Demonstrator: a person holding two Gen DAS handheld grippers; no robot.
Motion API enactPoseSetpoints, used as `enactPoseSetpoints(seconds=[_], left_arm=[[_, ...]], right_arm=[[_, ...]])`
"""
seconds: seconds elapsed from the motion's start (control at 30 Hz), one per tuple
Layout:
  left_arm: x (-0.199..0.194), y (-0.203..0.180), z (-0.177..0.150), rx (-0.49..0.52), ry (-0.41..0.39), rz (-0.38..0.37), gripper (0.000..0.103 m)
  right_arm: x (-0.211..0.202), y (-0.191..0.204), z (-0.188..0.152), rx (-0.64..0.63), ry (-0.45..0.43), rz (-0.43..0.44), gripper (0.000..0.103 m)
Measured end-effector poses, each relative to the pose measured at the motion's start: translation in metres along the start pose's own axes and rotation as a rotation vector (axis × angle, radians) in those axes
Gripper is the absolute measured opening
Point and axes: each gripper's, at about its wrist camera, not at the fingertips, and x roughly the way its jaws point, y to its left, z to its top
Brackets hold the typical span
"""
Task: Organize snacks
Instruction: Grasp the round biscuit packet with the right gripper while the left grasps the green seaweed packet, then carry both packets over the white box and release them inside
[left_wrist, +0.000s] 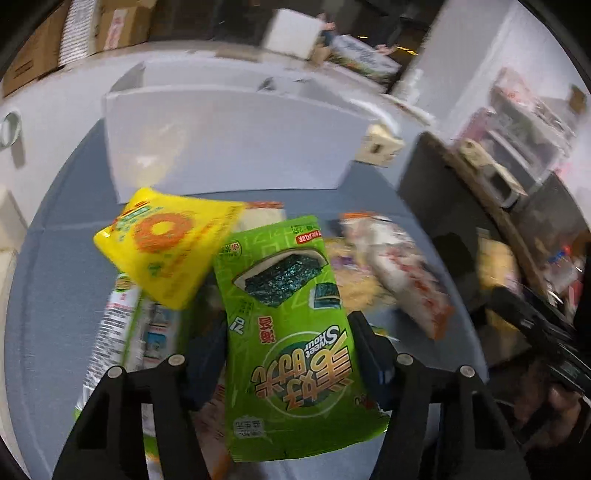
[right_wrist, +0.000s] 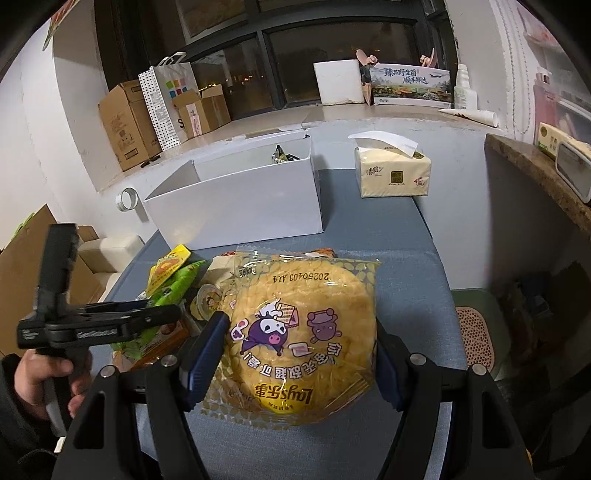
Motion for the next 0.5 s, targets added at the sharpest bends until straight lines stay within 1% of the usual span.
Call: enactPoseSetpoints(seconds=[0.13, 0.3, 0.43, 0.5], left_arm=[[-0.019, -0.028, 0.003, 0.084, -0.033, -0.050, 0.068], [-0.035, -0.048, 0.016, 0.138, -0.081, -0.057, 0.068], [-0.056, -0.060, 0.028, 0.208, -0.156, 0.013, 0.068], [-0.064, -0.062, 0.035, 0.231, -0.196, 0.064, 0.068]], right_arm=[[-0.002, -0.002, 0.001, 0.009, -0.008, 0.007, 0.076], [-0.005, -0.006, -0.001, 0.021, -0.016, 0.015, 0.076], [-0.007, -0.009, 0.003, 0.033, -0.024, 0.026, 0.076], [-0.007, -0.008, 0.006, 0.027, -0.027, 0.034, 0.076]])
